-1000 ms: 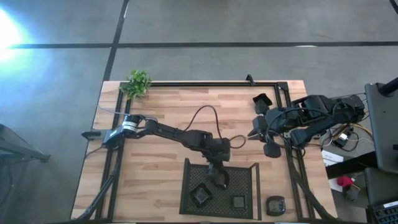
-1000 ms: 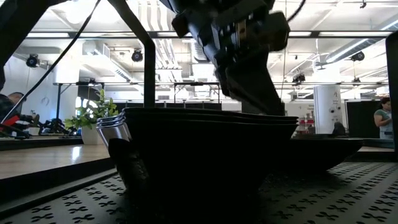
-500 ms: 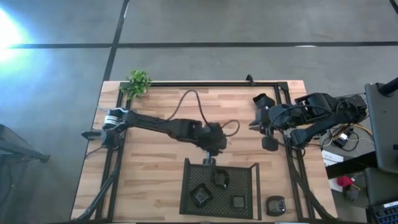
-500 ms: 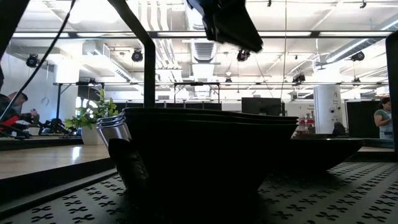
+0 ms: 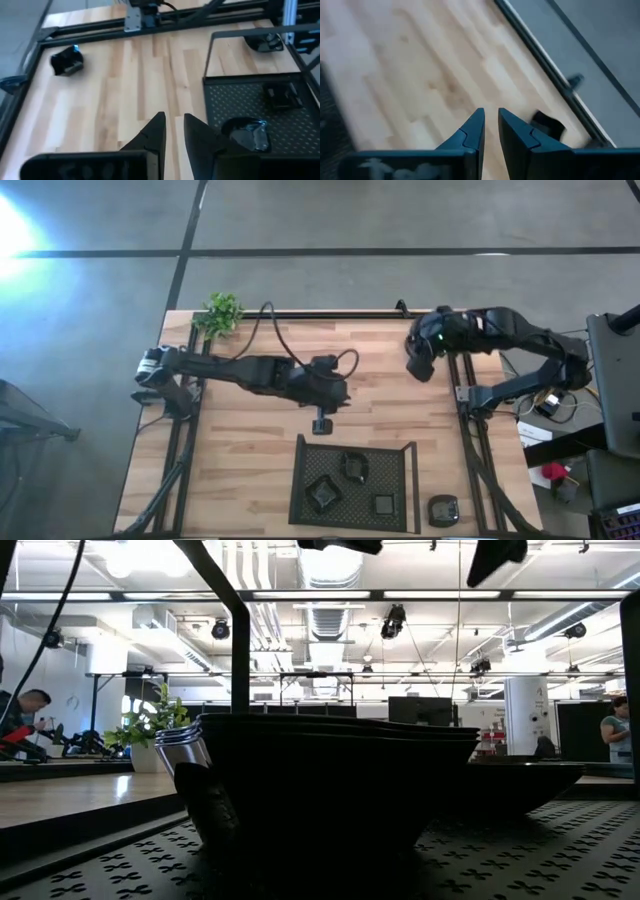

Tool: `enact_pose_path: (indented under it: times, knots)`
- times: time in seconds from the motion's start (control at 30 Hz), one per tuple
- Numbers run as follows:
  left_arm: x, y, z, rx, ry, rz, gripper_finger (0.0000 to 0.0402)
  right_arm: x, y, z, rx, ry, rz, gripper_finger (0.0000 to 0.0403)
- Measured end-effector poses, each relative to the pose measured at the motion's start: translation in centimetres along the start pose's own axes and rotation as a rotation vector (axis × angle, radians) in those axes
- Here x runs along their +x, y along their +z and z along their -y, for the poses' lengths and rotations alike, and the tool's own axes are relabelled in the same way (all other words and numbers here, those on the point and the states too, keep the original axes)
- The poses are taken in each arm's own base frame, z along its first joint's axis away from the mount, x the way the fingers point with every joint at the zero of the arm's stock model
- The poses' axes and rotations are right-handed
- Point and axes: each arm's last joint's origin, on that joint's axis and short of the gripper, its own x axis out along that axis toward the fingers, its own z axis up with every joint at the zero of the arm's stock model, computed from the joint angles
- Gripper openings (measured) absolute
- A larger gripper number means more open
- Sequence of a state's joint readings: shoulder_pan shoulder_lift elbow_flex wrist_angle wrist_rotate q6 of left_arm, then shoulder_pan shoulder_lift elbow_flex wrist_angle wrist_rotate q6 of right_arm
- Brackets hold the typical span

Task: Pick & Place Mini shaped plates
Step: Stack the distorted square plate on top of the other distorted square plates on the shelf

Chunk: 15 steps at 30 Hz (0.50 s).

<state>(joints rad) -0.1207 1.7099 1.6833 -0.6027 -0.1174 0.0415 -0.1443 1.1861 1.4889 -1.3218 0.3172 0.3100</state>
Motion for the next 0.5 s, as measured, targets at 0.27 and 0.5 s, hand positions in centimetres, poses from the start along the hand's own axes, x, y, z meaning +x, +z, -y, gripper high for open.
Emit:
enact_pose_path:
  times: [0.27, 0.5]
  knots:
    - [-1.6, 0.3, -0.2, 0.002, 0.016, 0.021, 0.0062, 4.2, -0.8, 4.5, 0.163, -0.159, -0.153, 0.0053]
    - [-1.6, 0.3, -0.2, 0.009, 0.016, 0.02, 0.0062, 8.4, -2.5, 7.8, 0.276, -0.159, -0.236, 0.0053]
